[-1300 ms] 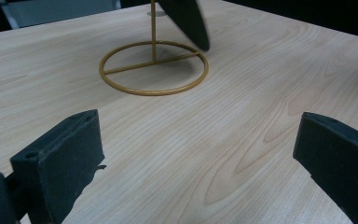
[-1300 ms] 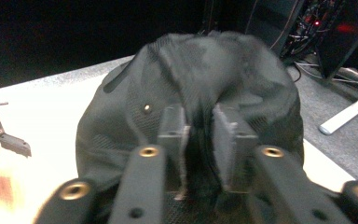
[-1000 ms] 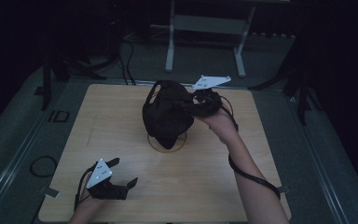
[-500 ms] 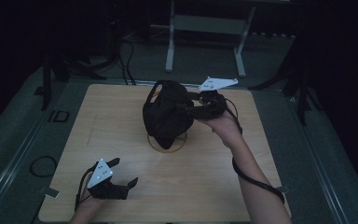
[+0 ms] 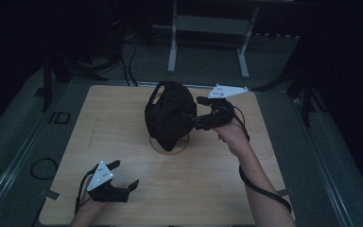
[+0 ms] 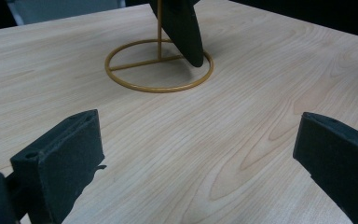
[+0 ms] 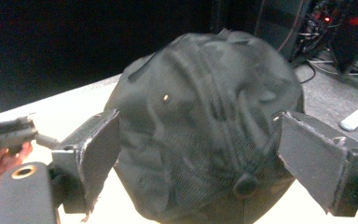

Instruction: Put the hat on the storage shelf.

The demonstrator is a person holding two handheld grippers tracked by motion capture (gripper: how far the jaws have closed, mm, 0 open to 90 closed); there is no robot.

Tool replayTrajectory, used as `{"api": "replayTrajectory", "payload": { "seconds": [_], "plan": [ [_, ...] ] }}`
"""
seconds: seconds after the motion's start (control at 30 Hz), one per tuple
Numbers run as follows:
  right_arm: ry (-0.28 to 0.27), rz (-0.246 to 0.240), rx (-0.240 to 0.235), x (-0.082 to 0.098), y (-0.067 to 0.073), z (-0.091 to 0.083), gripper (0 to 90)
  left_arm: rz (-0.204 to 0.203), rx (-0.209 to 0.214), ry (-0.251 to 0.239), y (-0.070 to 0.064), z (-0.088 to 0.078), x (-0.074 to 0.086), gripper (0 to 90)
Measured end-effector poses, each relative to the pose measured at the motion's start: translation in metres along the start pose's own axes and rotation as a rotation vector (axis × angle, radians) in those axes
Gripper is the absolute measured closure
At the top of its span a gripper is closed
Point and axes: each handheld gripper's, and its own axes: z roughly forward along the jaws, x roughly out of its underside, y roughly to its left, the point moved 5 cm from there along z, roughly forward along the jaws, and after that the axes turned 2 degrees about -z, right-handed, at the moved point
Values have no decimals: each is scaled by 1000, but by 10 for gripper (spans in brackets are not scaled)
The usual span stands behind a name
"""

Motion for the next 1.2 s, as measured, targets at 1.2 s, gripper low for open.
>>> {"api": "replayTrajectory", "payload": {
  "seconds": [1.2],
  "plan": [
    [-4, -23, -22, 88, 17, -20, 132, 4, 3, 15, -1, 1, 3, 20]
  ]
}}
